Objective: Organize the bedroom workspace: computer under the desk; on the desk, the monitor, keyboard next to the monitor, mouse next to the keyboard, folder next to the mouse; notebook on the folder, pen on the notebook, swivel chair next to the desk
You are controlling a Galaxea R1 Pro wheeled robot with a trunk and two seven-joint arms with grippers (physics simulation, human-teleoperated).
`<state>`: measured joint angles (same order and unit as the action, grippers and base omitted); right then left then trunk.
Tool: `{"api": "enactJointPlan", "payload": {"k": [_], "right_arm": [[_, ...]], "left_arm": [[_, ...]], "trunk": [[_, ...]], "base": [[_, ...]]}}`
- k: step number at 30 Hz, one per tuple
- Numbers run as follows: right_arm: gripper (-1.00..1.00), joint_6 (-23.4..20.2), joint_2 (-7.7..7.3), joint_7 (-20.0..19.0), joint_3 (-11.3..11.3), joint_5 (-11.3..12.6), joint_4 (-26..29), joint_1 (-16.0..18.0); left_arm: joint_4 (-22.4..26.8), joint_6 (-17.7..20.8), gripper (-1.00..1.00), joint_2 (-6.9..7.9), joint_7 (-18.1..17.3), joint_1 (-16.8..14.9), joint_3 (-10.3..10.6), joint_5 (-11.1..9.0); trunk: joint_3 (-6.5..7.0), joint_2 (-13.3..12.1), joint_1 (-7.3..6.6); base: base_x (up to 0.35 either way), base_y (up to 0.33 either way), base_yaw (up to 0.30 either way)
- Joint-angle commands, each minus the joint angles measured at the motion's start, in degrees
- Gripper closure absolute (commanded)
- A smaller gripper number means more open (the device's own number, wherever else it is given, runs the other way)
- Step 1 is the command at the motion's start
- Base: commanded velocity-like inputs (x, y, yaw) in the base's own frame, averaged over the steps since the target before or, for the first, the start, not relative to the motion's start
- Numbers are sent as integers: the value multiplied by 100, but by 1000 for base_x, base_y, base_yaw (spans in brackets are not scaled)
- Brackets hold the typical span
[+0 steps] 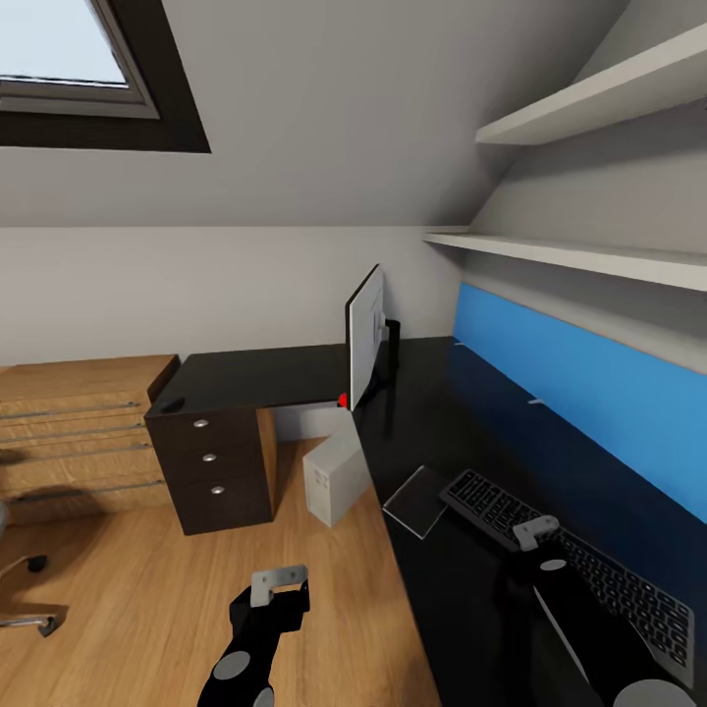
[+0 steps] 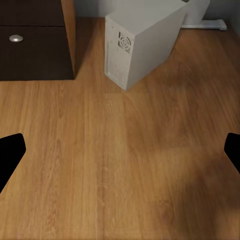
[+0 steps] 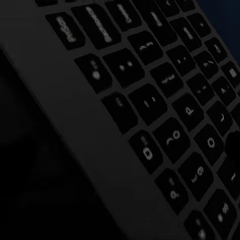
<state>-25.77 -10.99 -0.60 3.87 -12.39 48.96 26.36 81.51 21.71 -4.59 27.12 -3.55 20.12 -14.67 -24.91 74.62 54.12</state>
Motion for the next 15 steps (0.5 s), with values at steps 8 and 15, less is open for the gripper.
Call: {"api": "enactJointPlan", "payload": {"k": [8, 15], "right_arm": [[-100, -51, 122, -19, 7, -34, 158, 0], [-100, -56, 116, -19, -39, 246, 492, 0]], "left_arm": [[5, 35, -100, 2, 39, -5, -12, -71], [12, 16, -100, 8, 47, -5, -26, -49]], "trunk": [[-7, 4, 0], [-7, 4, 0]], "base": [[-280, -13, 0], [-162, -243, 0]]}}
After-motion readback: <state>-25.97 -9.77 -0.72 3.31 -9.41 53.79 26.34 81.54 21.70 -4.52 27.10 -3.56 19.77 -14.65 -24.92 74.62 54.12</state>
